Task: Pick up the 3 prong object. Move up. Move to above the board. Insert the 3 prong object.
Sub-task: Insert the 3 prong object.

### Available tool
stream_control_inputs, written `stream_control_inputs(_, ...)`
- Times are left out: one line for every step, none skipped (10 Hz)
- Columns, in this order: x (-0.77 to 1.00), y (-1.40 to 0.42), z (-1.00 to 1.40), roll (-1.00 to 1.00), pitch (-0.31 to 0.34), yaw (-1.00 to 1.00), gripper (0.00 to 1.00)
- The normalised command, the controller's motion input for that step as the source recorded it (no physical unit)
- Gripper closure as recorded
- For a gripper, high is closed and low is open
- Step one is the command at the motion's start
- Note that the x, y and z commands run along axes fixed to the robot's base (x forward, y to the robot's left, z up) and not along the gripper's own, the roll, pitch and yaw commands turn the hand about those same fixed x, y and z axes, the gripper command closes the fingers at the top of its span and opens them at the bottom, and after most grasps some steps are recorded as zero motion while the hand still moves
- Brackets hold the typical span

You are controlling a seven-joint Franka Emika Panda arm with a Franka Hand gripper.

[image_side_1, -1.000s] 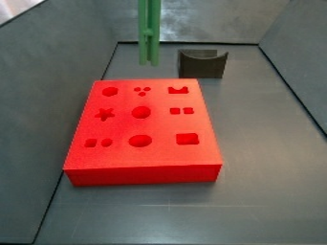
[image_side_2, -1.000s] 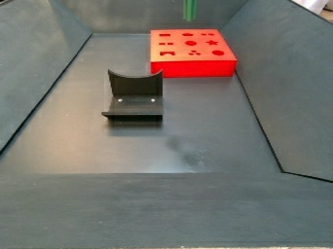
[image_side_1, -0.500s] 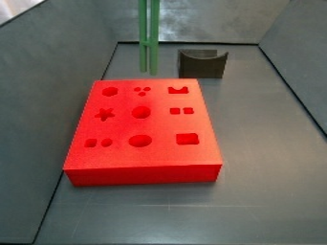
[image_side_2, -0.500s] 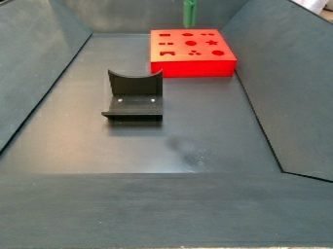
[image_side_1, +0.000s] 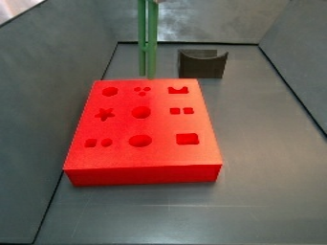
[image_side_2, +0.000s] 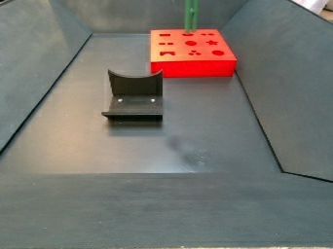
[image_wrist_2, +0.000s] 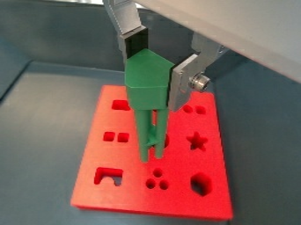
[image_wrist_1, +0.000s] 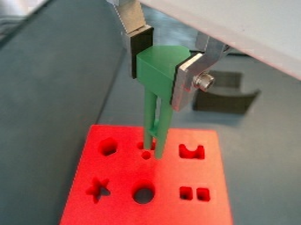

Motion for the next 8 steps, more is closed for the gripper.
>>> stream_control_inputs(-0.15,0.22,-0.19,0.0,-0.011,-0.71,1.0)
stream_control_inputs(-0.35,0.2,-0.15,0.01,-0.003,-0.35,1.0)
stream_control_inputs(-0.53,0.25,-0.3,0.1,-0.043,-0.27,1.0)
stream_control_inputs(-0.38,0.24,-0.29,0.09,-0.031,-0.2,1.0)
stream_control_inputs(-0.08,0.06,-0.09,0.01,0.0,-0.11,1.0)
stream_control_inputs(0.11,0.0,0.0,0.0,0.0,-0.12,1.0)
stream_control_inputs(0.59,0.0,0.0,0.0,0.026,-0.37,1.0)
stream_control_inputs(0.33,0.0,0.0,0.0,0.019,-0.29,1.0)
